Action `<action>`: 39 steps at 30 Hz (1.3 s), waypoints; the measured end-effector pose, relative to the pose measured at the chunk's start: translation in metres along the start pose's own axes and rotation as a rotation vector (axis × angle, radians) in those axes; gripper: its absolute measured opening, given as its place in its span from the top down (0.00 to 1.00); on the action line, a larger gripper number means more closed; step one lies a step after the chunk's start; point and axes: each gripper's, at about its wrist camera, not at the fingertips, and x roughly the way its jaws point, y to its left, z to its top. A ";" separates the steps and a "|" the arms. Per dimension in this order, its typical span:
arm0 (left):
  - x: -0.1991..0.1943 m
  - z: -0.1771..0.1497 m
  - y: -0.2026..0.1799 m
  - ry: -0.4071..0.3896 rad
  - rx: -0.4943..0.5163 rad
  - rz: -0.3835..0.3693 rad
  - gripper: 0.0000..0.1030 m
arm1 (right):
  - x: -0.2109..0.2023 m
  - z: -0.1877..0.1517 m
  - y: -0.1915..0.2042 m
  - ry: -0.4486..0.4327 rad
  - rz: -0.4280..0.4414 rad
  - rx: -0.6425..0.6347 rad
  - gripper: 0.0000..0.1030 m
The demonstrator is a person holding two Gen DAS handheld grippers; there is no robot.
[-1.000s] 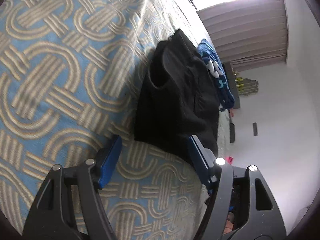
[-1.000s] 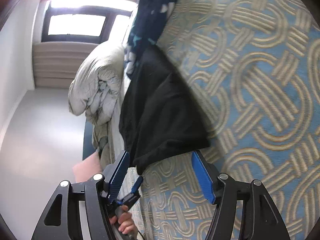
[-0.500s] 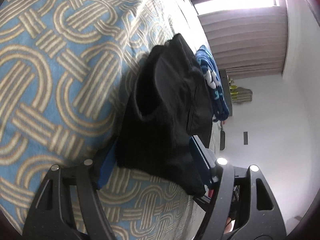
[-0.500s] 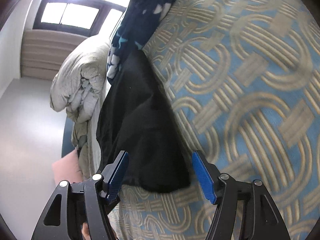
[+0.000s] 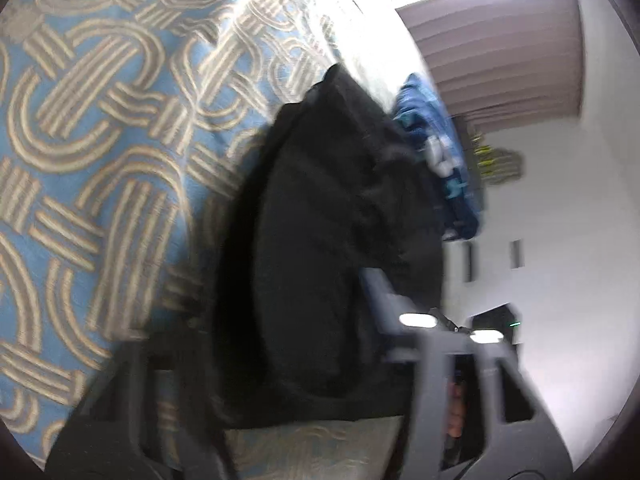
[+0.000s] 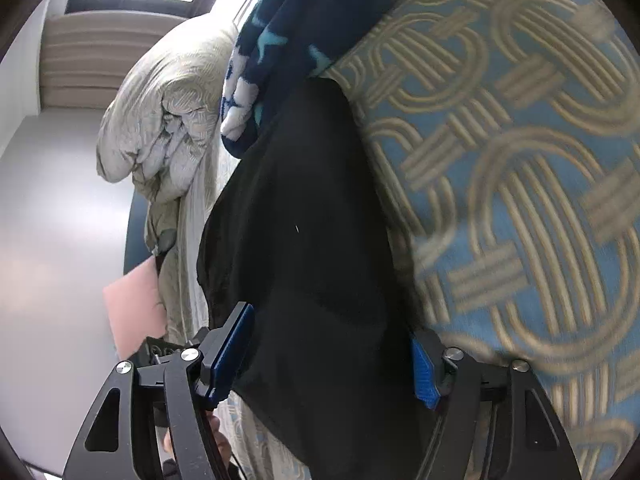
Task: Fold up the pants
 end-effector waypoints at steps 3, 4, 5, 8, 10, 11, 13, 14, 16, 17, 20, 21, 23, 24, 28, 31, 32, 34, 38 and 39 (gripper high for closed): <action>-0.005 -0.004 -0.005 -0.043 0.016 -0.009 0.73 | 0.003 -0.003 0.005 0.004 -0.032 -0.060 0.86; -0.009 -0.005 -0.007 -0.057 0.021 -0.012 0.74 | 0.000 -0.006 0.009 -0.007 -0.025 -0.079 0.86; -0.014 -0.005 -0.008 -0.068 0.024 -0.015 0.74 | -0.005 -0.009 0.013 -0.019 -0.018 -0.094 0.87; -0.026 -0.006 -0.017 -0.081 0.037 -0.029 0.75 | -0.019 -0.015 0.028 -0.054 0.001 -0.113 0.88; -0.038 -0.008 -0.028 -0.092 0.059 -0.044 0.76 | -0.031 -0.020 0.040 -0.079 0.009 -0.123 0.88; -0.045 -0.008 -0.034 -0.097 0.070 -0.046 0.76 | -0.035 -0.022 0.045 -0.088 0.010 -0.131 0.88; -0.057 -0.009 -0.049 -0.108 0.093 -0.050 0.76 | -0.051 -0.027 0.058 -0.107 0.023 -0.148 0.88; -0.064 -0.010 -0.058 -0.114 0.105 -0.059 0.76 | -0.058 -0.027 0.062 -0.115 0.030 -0.152 0.88; -0.077 -0.012 -0.077 -0.125 0.133 -0.075 0.76 | -0.077 -0.028 0.073 -0.140 0.042 -0.164 0.88; -0.081 -0.015 -0.086 -0.132 0.145 -0.080 0.76 | -0.086 -0.031 0.075 -0.150 0.049 -0.166 0.88; -0.090 -0.028 -0.119 -0.144 0.197 -0.101 0.76 | -0.116 -0.036 0.085 -0.196 0.070 -0.176 0.88; -0.090 -0.031 -0.127 -0.143 0.208 -0.106 0.76 | -0.128 -0.038 0.087 -0.210 0.075 -0.182 0.88; -0.090 -0.037 -0.145 -0.140 0.231 -0.117 0.75 | -0.148 -0.042 0.089 -0.237 0.082 -0.180 0.88; -0.089 -0.040 -0.154 -0.137 0.244 -0.121 0.76 | -0.156 -0.043 0.090 -0.248 0.083 -0.181 0.88; -0.081 -0.059 -0.187 -0.120 0.290 -0.136 0.76 | -0.198 -0.051 0.081 -0.298 0.087 -0.179 0.88; -0.071 -0.072 -0.211 -0.100 0.320 -0.145 0.75 | -0.227 -0.057 0.071 -0.332 0.089 -0.171 0.88; -0.066 -0.075 -0.219 -0.092 0.329 -0.148 0.75 | -0.237 -0.059 0.067 -0.346 0.090 -0.167 0.88; -0.056 -0.084 -0.238 -0.076 0.349 -0.153 0.75 | -0.255 -0.062 0.059 -0.369 0.089 -0.159 0.88; -0.027 -0.105 -0.276 -0.027 0.395 -0.162 0.75 | -0.298 -0.068 0.035 -0.425 0.086 -0.133 0.88; -0.015 -0.111 -0.286 -0.010 0.410 -0.163 0.75 | -0.308 -0.069 0.028 -0.438 0.083 -0.127 0.88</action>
